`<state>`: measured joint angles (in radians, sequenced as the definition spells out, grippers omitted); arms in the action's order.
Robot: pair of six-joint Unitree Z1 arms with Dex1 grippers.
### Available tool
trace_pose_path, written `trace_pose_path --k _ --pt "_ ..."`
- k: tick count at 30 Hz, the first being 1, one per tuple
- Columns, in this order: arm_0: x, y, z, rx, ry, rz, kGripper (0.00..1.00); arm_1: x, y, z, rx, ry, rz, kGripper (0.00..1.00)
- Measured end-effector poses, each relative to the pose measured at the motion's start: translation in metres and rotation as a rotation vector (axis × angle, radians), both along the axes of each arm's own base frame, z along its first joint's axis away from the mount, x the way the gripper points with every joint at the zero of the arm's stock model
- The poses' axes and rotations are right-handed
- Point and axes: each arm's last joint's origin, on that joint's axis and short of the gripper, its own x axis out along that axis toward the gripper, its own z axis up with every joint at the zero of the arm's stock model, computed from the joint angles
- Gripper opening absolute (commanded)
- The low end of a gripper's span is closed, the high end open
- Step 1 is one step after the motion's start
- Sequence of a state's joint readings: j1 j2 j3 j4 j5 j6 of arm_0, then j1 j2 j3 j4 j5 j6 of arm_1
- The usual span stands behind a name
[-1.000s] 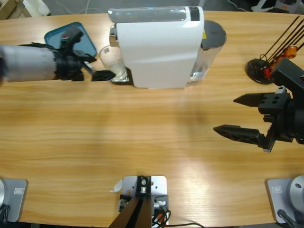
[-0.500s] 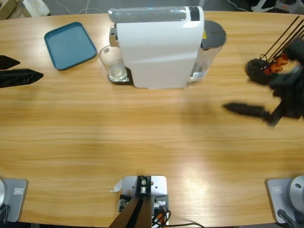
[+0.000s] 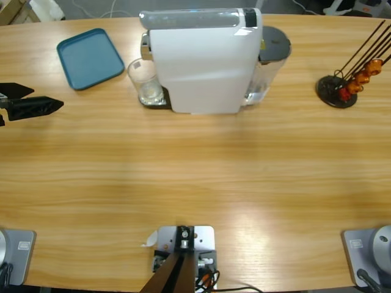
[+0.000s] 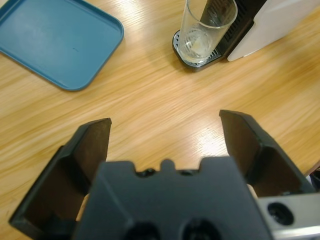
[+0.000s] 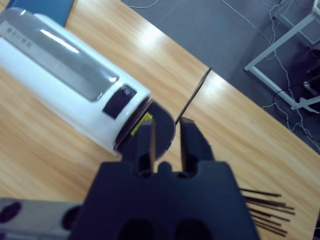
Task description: Pour coffee
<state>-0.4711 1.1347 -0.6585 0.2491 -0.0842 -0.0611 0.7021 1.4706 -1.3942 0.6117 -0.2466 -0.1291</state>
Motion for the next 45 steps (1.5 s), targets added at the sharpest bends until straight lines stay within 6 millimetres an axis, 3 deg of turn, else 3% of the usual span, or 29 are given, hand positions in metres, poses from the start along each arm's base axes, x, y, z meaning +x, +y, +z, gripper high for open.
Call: trace_pose_path --k 5,11,20,37,45 --pt "0.002 -0.001 -0.001 -0.001 -0.002 0.000 0.936 0.019 0.016 -0.006 -0.009 0.053 0.033 0.000" --pt "0.004 -0.002 -0.002 0.003 0.006 0.000 0.895 0.031 0.032 -0.021 -0.004 0.145 0.107 0.000" --pt "0.004 -0.002 -0.003 0.005 0.009 0.000 0.895 0.046 0.046 -0.027 -0.031 0.165 0.160 0.000" --pt "0.004 -0.002 -0.003 0.005 0.010 0.000 0.895 0.057 0.050 -0.024 -0.046 0.140 0.140 0.000" --pt "0.004 -0.002 -0.003 0.005 0.010 0.000 0.894 0.057 0.044 -0.038 -0.073 0.174 0.122 0.000"
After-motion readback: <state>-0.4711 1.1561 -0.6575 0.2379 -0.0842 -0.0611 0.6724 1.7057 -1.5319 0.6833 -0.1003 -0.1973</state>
